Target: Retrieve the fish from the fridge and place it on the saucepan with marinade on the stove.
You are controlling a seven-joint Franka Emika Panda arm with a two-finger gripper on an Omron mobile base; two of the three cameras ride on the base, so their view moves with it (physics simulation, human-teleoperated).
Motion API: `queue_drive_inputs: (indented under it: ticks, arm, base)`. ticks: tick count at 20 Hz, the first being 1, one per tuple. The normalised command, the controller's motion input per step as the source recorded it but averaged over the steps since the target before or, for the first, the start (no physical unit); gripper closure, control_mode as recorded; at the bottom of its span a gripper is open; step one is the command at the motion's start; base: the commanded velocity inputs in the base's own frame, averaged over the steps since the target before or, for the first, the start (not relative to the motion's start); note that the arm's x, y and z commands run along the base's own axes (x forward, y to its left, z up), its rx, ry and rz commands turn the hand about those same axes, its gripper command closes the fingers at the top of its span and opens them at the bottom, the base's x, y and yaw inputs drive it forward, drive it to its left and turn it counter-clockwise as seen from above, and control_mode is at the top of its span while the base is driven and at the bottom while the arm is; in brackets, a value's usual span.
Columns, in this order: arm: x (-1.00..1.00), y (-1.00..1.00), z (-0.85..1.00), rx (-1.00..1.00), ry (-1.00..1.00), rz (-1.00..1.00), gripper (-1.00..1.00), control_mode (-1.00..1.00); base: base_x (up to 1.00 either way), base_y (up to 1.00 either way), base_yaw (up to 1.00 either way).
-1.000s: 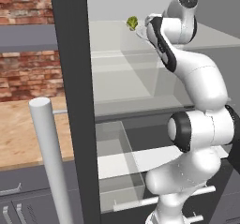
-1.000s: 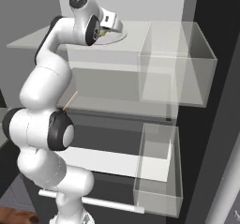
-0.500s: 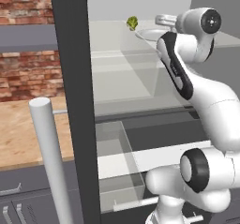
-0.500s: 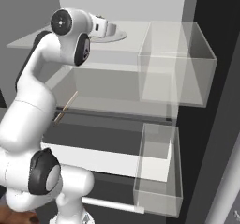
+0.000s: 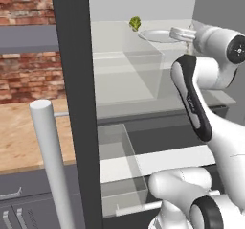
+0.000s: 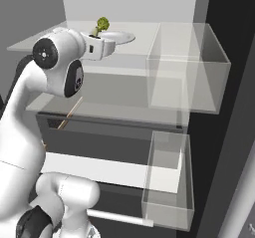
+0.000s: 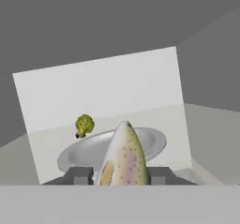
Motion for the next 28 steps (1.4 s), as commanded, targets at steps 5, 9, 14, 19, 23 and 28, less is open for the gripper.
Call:
queue_drive_inputs:
  ticks: [5,9,14,19,23,28]
  arm:
    - [-1.0,0.0,0.0,0.0,0.18,0.0,1.0,-1.0]
    - [-1.0,0.0,-0.28,0.0,0.2,0.0,1.0,-1.0]
    - [-0.86,0.0,-0.59,-0.04,0.12,0.0,1.0,-1.0]
    - [-0.05,0.0,-0.02,0.0,0.0,0.0,1.0,-1.0]
    - [0.0,0.0,0.0,0.0,0.0,0.0,1.0,-1.0]
    - [0.0,0.0,0.0,0.0,0.0,0.0,1.0,-1.0]
  base:
    - [0.0,0.0,0.0]
    - [0.0,0.0,0.0]
    - [0.0,0.0,0.0]
    - [0.0,0.0,0.0]
    - [0.0,0.0,0.0]
    - [0.0,0.0,0.0]
